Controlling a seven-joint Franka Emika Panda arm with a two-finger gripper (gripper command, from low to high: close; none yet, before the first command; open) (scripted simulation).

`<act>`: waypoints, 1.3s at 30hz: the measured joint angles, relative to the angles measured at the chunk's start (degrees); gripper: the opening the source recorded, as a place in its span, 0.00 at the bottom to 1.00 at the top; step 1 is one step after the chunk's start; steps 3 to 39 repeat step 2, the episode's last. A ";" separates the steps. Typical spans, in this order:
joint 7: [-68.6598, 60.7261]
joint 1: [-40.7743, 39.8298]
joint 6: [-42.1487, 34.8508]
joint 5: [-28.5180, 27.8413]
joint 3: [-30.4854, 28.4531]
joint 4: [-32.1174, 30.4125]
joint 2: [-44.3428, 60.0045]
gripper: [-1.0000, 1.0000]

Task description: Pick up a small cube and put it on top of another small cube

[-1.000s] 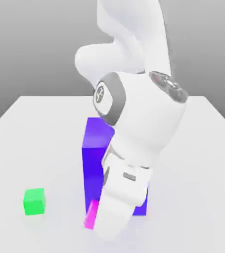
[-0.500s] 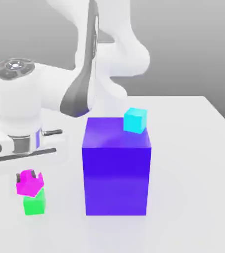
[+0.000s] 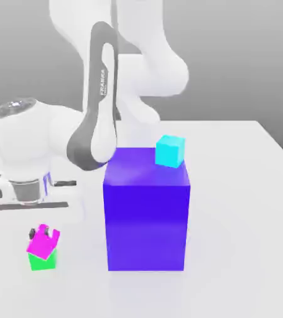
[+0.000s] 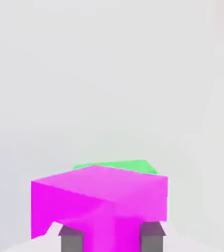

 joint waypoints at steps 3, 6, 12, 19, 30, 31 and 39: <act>0.00 0.00 0.00 0.00 0.00 0.00 0.00 1.00; 0.00 0.00 0.00 0.00 0.00 0.00 0.00 1.00; 0.00 0.00 0.00 0.00 0.00 0.00 0.00 1.00; 0.00 0.00 0.00 0.00 0.00 0.00 0.00 1.00; 0.00 0.00 0.00 0.00 0.00 0.00 0.00 1.00; 0.00 0.00 0.00 0.00 0.00 0.00 0.00 1.00; 0.00 0.00 0.00 0.00 0.00 0.00 0.00 1.00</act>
